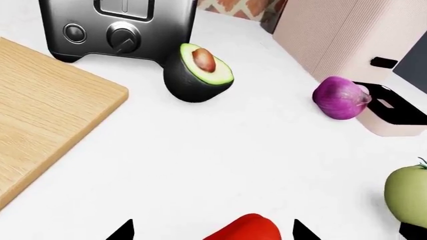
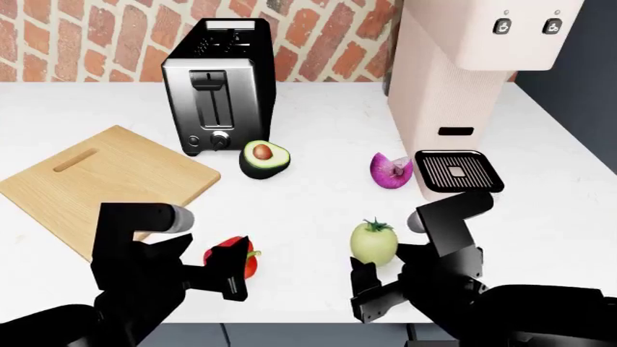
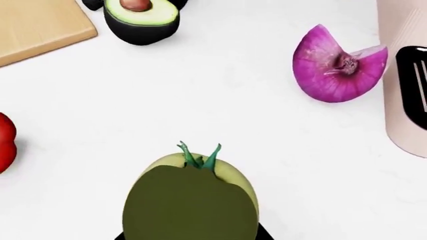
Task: Place the avocado, onion, tomato and bell pepper on the cutting board.
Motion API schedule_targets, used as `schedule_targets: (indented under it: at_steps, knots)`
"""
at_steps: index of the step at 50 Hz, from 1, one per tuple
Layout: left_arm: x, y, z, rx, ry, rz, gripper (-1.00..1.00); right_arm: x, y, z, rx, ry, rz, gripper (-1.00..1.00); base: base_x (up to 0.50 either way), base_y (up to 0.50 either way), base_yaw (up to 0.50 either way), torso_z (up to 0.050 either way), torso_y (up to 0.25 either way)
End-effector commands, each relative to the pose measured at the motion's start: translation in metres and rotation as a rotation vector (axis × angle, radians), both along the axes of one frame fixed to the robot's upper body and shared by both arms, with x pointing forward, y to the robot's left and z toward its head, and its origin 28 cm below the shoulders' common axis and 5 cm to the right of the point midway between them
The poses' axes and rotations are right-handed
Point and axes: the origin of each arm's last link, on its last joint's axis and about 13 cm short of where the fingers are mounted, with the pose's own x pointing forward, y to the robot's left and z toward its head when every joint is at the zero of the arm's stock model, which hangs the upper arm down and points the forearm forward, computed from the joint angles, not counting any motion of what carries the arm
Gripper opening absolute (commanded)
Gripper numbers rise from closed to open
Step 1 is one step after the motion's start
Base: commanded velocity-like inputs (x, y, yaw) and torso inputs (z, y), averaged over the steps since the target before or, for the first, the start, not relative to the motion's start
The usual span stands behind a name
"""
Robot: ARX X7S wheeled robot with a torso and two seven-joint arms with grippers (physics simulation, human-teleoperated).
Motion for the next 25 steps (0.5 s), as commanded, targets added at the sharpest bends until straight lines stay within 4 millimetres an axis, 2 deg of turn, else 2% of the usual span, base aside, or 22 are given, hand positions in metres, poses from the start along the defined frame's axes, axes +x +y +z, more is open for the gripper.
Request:
schedule_targets:
  at_steps: [1, 10, 25]
  knots:
    - [0.0, 0.001, 0.0, 0.018, 0.005, 0.018, 1.0, -0.003, -0.001, 0.009, 0.053, -0.077, 0.015, -1.0, 0.0, 0.0, 0.0, 0.0, 0.0]
    - [-0.002, -0.001, 0.001, 0.017, 0.011, 0.007, 1.0, -0.009, -0.002, 0.02, 0.085, -0.144, 0.021, -1.0, 0.0, 0.0, 0.0, 0.0, 0.0]
    - [-0.006, -0.002, -0.004, -0.017, 0.052, -0.02, 1.0, -0.009, -0.001, 0.021, 0.083, -0.155, 0.024, -1.0, 0.0, 0.0, 0.0, 0.0, 0.0]
